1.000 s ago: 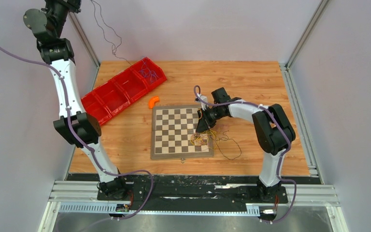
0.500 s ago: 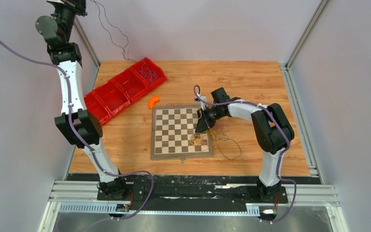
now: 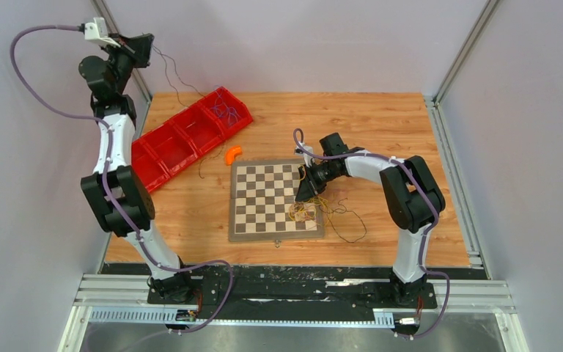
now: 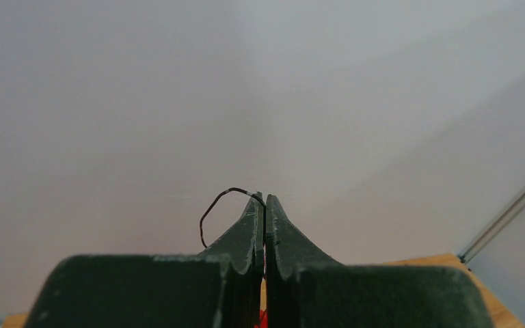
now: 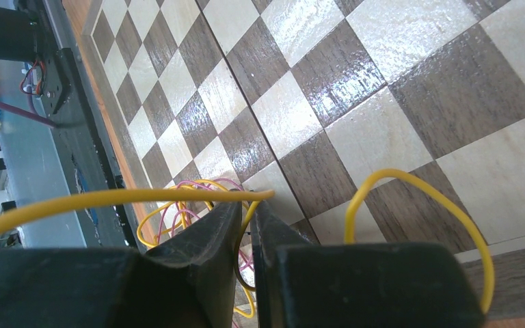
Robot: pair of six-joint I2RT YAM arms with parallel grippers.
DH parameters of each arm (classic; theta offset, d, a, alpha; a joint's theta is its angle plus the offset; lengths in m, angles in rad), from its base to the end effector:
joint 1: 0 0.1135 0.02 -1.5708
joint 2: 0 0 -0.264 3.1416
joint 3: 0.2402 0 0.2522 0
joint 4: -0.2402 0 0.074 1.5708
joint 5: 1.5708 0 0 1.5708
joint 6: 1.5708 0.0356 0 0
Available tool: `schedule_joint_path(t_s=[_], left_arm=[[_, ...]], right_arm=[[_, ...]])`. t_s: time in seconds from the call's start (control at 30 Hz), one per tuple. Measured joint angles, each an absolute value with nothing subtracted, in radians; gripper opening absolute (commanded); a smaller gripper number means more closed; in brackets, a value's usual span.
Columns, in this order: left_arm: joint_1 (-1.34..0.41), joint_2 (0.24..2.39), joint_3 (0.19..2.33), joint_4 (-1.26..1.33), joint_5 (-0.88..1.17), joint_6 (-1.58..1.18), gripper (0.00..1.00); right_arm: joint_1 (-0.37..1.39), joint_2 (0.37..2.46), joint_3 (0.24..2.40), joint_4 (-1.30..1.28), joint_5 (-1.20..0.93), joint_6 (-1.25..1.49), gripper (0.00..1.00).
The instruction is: Untangle the cables
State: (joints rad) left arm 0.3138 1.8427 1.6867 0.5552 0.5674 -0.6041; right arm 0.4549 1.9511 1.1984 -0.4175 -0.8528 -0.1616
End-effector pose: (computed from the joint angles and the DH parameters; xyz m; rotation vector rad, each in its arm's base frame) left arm 0.4226 0.1170 0.4294 -0.0565 1.2566 -0.5833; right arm 0.3258 0.1892 0.1453 -1.0202 2.4115 1.2491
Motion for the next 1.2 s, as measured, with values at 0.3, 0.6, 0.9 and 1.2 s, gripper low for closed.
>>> schedule_joint_path(t_s=[0.3, 0.6, 0.9, 1.2], left_arm=[[0.338, 1.802, 1.839, 0.548, 0.572, -0.621, 0.0], [0.326, 1.902, 2.236, 0.49, 0.488, -0.61, 0.0], [0.326, 1.952, 2.186, 0.484, 0.458, -0.563, 0.0], [0.326, 2.001, 2.03, 0.51, 0.477, -0.544, 0.0]], right_arm=[[0.455, 1.951, 1.198, -0.417, -0.853, -0.16, 0.16], [0.455, 1.951, 1.198, -0.418, -0.854, -0.159, 0.16], [0.455, 1.964, 1.211, -0.423, -0.868, -0.158, 0.16], [0.455, 1.97, 1.213, -0.423, -0.878, -0.158, 0.16]])
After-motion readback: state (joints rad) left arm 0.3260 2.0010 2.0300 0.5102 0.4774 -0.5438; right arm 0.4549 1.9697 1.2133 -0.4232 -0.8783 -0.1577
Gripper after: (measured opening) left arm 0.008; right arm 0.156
